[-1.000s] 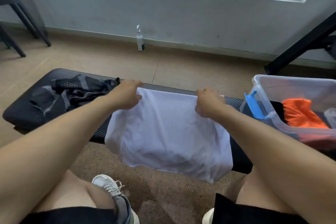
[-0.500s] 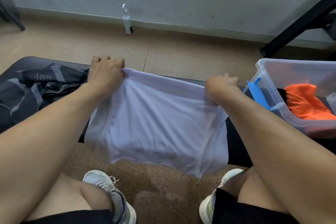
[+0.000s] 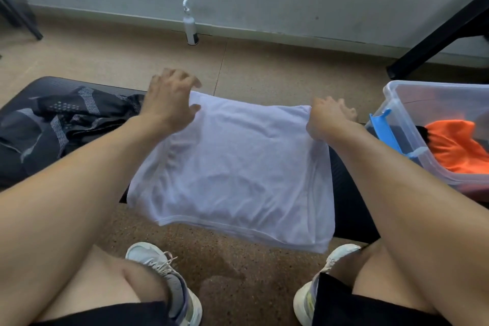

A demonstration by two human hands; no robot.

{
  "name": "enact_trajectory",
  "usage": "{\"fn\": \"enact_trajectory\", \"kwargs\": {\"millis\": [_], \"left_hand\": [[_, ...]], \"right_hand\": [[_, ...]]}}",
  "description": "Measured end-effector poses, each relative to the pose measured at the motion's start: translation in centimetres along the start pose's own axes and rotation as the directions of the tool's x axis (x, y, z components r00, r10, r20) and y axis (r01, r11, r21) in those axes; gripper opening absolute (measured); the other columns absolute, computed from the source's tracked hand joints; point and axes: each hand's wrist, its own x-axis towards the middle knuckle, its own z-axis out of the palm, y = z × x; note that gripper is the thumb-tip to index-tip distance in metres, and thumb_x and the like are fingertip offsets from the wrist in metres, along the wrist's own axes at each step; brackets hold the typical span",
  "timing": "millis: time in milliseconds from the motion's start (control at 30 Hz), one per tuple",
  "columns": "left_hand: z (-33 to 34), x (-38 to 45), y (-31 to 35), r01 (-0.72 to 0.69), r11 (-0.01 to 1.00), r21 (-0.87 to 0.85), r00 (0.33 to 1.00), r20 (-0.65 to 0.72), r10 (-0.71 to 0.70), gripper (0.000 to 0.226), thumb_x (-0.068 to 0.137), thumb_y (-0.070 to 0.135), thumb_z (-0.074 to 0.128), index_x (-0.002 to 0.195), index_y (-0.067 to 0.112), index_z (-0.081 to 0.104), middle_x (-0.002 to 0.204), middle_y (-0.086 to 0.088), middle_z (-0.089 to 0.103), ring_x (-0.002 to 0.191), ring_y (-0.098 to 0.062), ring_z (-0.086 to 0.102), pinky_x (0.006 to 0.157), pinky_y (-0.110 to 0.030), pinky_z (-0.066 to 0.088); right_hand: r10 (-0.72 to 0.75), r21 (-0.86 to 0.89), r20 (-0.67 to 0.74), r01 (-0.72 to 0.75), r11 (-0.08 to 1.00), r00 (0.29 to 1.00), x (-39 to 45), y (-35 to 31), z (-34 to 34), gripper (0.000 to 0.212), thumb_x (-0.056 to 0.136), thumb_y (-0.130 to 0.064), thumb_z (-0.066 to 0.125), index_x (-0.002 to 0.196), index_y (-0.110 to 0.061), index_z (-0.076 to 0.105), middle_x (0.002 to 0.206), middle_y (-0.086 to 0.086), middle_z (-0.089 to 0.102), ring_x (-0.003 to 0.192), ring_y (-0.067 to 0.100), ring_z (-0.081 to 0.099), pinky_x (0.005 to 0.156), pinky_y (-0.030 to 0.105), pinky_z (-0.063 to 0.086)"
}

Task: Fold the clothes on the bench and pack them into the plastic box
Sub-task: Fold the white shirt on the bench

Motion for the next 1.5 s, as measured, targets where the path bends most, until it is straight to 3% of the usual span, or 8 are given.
{"fn": "enact_trajectory", "kwargs": {"millis": [267, 667, 867, 967, 1100, 1267, 1333, 1500], "left_hand": [[-0.4, -4.6, 7.1, -0.204, 0.918, -0.339, 0.871, 0.366, 0.329, 0.043, 0.083, 0.049, 0.073, 0.120, 0.029, 0.063, 0.120, 0.009, 0.059, 0.115, -0.012, 0.050, 0.097, -0.031, 0.042], [1.0, -4.8, 9.2, 0.105, 0.826, -0.554, 0.905, 0.397, 0.151, 0.036, 0.091, 0.038, 0.069, 0.124, 0.024, 0.062, 0.115, 0.009, 0.067, 0.101, -0.010, 0.061, 0.086, -0.023, 0.045], [-1.5, -3.2, 10.4, 0.606, 0.050, -0.794, 0.794, 0.601, -0.090, 0.039, 0.098, 0.049, 0.054, 0.113, 0.016, 0.066, 0.109, -0.004, 0.073, 0.102, -0.024, 0.071, 0.091, -0.041, 0.058], [-2.2, -2.9, 9.8, 0.620, -0.113, -0.776, 0.771, 0.630, -0.096, 0.042, 0.093, 0.053, 0.060, 0.109, 0.016, 0.071, 0.098, -0.005, 0.077, 0.084, -0.023, 0.074, 0.075, -0.037, 0.060], [-1.1, -2.8, 8.1, 0.594, -0.011, -0.805, 0.778, 0.577, -0.246, 0.032, 0.092, 0.040, 0.067, 0.114, 0.017, 0.069, 0.110, -0.014, 0.074, 0.101, -0.033, 0.073, 0.085, -0.043, 0.057], [-0.5, -2.0, 5.7, 0.544, 0.143, -0.827, 0.805, 0.466, -0.368, 0.011, 0.094, 0.028, 0.065, 0.091, 0.019, 0.069, 0.093, -0.005, 0.072, 0.087, -0.022, 0.069, 0.069, -0.032, 0.053], [-0.8, -1.6, 4.9, 0.540, 0.225, -0.811, 0.816, 0.439, -0.376, 0.016, 0.096, 0.027, 0.063, 0.088, 0.014, 0.068, 0.084, -0.002, 0.066, 0.076, -0.017, 0.064, 0.064, -0.029, 0.052], [-2.2, -1.3, 2.2, 0.547, 0.346, -0.762, 0.836, 0.475, -0.275, 0.032, 0.096, 0.028, 0.065, 0.098, -0.004, 0.067, 0.086, -0.013, 0.066, 0.069, -0.021, 0.067, 0.058, -0.029, 0.056]], "right_hand": [[0.175, 0.204, 0.226, -0.222, 0.953, 0.958, 1.2, 0.2, 0.7, 0.076, 0.097, -0.021, 0.046, 0.160, -0.014, 0.005, 0.160, 0.025, 0.026, 0.145, 0.048, 0.026, 0.116, 0.057, 0.031], [0.108, 0.755, 0.097, -0.143, 0.640, 0.989, -0.4, 0.1, 1.3, 0.033, 0.087, -0.011, 0.063, 0.119, -0.005, 0.057, 0.113, 0.012, 0.060, 0.102, 0.030, 0.061, 0.068, 0.032, 0.051], [-0.210, 0.851, -0.257, 0.324, 0.414, 0.943, -5.3, -3.5, -1.2, 0.056, 0.085, -0.007, 0.074, 0.133, -0.022, 0.049, 0.108, -0.004, 0.054, 0.087, 0.013, 0.059, 0.065, 0.023, 0.053], [-0.421, 0.887, -0.232, 0.368, 0.278, 0.877, -7.6, -5.4, -1.6, 0.071, 0.082, -0.012, 0.079, 0.141, -0.026, 0.041, 0.117, -0.003, 0.063, 0.085, 0.011, 0.069, 0.073, 0.030, 0.060], [-0.529, 0.953, -0.123, 0.249, 0.174, 0.840, -8.4, -5.7, -1.7, 0.069, 0.081, 0.002, 0.075, 0.138, -0.021, 0.044, 0.115, 0.002, 0.068, 0.087, 0.028, 0.075, 0.082, 0.052, 0.061], [-0.487, 0.446, 0.132, 0.387, 0.807, 0.863, -10.5, -3.9, -2.5, 0.074, 0.068, -0.064, 0.082, 0.121, -0.020, 0.056, 0.104, -0.002, 0.067, 0.093, 0.019, 0.064, 0.080, 0.037, 0.055], [-0.489, 0.191, 0.349, 0.451, 0.872, 0.799, -11.9, -3.5, -2.2, 0.077, 0.063, -0.079, 0.074, 0.107, -0.017, 0.063, 0.096, -0.001, 0.069, 0.087, 0.021, 0.065, 0.074, 0.038, 0.053], [-0.512, 0.039, 0.406, 0.545, 0.837, 0.757, -14.1, -4.1, -1.6, 0.030, 0.083, -0.041, 0.072, 0.092, -0.017, 0.055, 0.081, -0.002, 0.059, 0.068, 0.018, 0.055, 0.056, 0.031, 0.040]]}}
